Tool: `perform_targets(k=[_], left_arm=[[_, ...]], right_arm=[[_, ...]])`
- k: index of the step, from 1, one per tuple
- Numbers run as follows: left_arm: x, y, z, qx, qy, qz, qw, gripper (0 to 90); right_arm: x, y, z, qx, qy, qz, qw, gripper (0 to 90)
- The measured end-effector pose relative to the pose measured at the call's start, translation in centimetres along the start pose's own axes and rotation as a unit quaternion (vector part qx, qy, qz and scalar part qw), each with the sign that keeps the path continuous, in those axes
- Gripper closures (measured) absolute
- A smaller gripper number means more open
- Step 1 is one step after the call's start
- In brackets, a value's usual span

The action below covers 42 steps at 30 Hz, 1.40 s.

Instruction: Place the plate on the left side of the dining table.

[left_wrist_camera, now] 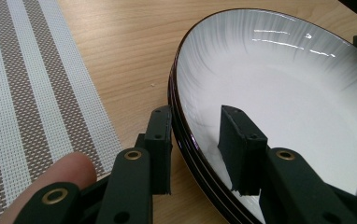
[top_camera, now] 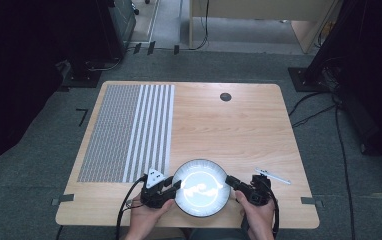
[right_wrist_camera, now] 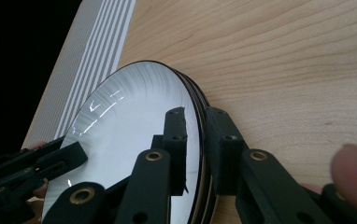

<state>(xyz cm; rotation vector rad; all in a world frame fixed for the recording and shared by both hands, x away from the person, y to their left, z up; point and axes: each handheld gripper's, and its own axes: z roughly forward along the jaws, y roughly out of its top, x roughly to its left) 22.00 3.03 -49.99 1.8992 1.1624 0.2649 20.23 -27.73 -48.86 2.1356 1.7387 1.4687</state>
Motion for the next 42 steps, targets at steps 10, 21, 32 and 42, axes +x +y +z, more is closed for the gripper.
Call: perform_targets(k=[10, 21, 32, 42], left_arm=[[-0.1, -0.2, 0.1, -0.005, 0.002, -0.003, 1.0000, 64.9], [0.1, -0.3, 0.4, -0.008, -0.005, -0.018, 0.9998, 62.4], [0.0, -0.3, 0.3, -0.009, -0.005, -0.018, 0.9998, 62.6], [0.0, -0.2, 0.3, -0.010, -0.003, -0.013, 0.9999, 62.9]], right_arm=[[3.4, -1.1, 0.8, -0.016, -0.118, -0.153, 0.9809, 77.6], [-1.0, 0.6, 0.8, 0.033, 0.056, 0.071, 0.9953, 77.7], [0.9, 0.5, 1.2, 0.030, -0.010, -0.046, 0.9985, 81.2], [0.8, 1.1, 1.4, 0.056, -0.015, -0.038, 0.9976, 85.0]])
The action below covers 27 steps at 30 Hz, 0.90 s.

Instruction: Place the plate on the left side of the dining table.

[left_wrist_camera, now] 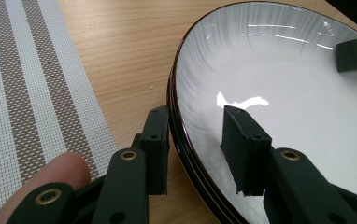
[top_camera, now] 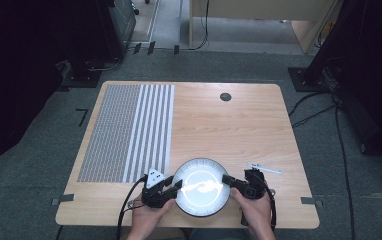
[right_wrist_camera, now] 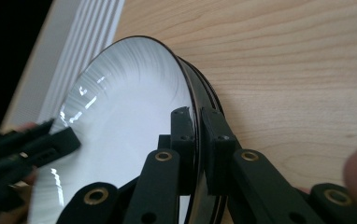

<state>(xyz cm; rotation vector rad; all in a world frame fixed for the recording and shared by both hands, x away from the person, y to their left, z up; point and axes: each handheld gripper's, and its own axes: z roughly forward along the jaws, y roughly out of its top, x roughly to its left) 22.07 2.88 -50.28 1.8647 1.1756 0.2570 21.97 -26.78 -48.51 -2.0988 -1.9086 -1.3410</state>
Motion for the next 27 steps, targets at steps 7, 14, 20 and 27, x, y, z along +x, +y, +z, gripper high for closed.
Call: perform_targets(k=[7, 14, 20, 27], left_arm=[[0.1, 0.2, -0.1, 0.001, -0.005, 0.002, 1.0000, 62.7], [0.1, 0.5, -0.3, 0.016, -0.017, 0.005, 0.9997, 56.4], [0.4, 0.7, -0.5, 0.019, -0.030, -0.003, 0.9994, 55.4], [0.6, 1.3, -1.1, 0.012, -0.045, -0.010, 0.9989, 55.6]], right_arm=[[-0.9, -0.1, 0.3, 0.001, 0.035, 0.064, 0.9973, 84.7], [-1.3, -0.3, 0.5, 0.004, 0.053, 0.093, 0.9942, 84.5], [-1.6, -0.4, 0.5, -0.005, 0.065, 0.110, 0.9918, 84.1], [-2.0, -0.6, 0.6, -0.012, 0.089, 0.139, 0.9863, 84.1]])
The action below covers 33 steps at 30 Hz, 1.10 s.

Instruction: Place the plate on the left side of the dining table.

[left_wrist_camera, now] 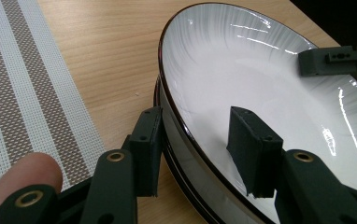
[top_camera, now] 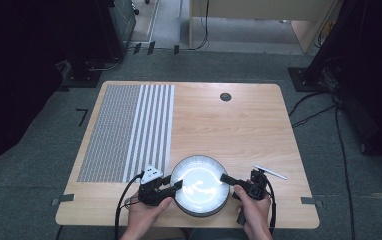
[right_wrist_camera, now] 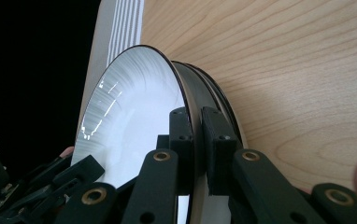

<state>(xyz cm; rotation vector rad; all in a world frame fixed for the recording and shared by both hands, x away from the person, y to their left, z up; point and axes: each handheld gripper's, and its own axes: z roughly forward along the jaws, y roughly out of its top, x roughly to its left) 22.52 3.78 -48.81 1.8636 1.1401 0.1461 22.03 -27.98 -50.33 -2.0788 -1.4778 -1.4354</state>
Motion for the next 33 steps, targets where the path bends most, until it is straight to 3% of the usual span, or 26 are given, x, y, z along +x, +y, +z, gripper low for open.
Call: perform_targets(k=[6, 10, 18, 25, 33], left_arm=[[-0.1, 0.2, -0.6, -0.010, 0.001, -0.006, 0.9999, 57.1], [0.1, 0.6, -1.2, -0.017, -0.009, -0.012, 0.9997, 58.4], [0.4, 1.3, -2.1, -0.029, 0.001, -0.030, 0.9991, 63.0], [2.8, 3.4, -4.1, -0.025, -0.012, -0.073, 0.9969, 69.7], [4.3, 6.1, -6.3, -0.033, 0.005, -0.067, 0.9972, 70.5]], right_arm=[[0.9, -0.5, 0.1, 0.004, 0.007, -0.007, 0.9999, 84.1], [1.4, -0.5, -0.1, -0.004, 0.012, -0.007, 0.9999, 84.0], [2.5, -0.3, 0.1, -0.005, 0.014, -0.014, 0.9998, 84.1], [5.7, 0.9, 1.1, -0.005, 0.015, -0.041, 0.9991, 83.9], [9.0, 2.3, 2.7, -0.006, 0.023, -0.050, 0.9985, 84.2]])
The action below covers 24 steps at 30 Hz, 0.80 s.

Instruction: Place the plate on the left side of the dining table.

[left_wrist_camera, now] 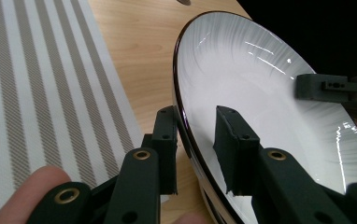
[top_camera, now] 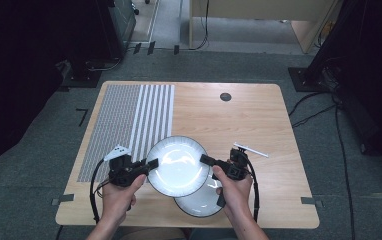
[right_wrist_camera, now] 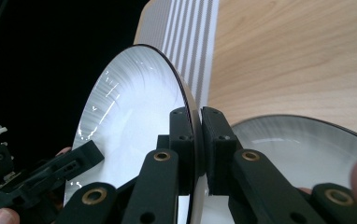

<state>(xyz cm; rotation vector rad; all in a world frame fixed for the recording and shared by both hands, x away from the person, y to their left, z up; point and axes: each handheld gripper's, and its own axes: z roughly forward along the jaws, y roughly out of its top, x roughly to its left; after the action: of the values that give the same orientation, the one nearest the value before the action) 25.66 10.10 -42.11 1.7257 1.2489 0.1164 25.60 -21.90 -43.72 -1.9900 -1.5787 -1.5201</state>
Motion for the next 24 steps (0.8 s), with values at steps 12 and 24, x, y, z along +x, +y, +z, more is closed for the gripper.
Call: perform_targets(k=[12, 24], left_arm=[[3.4, 1.6, -0.7, -0.004, 0.020, -0.014, 0.9997, 69.5], [7.9, 3.0, -1.7, -0.001, 0.028, -0.039, 0.9988, 72.3]], right_arm=[[3.1, 1.6, 3.5, 0.009, -0.017, -0.026, 0.9995, 84.2], [4.9, 2.8, 8.5, 0.038, -0.013, -0.031, 0.9987, 84.1]])
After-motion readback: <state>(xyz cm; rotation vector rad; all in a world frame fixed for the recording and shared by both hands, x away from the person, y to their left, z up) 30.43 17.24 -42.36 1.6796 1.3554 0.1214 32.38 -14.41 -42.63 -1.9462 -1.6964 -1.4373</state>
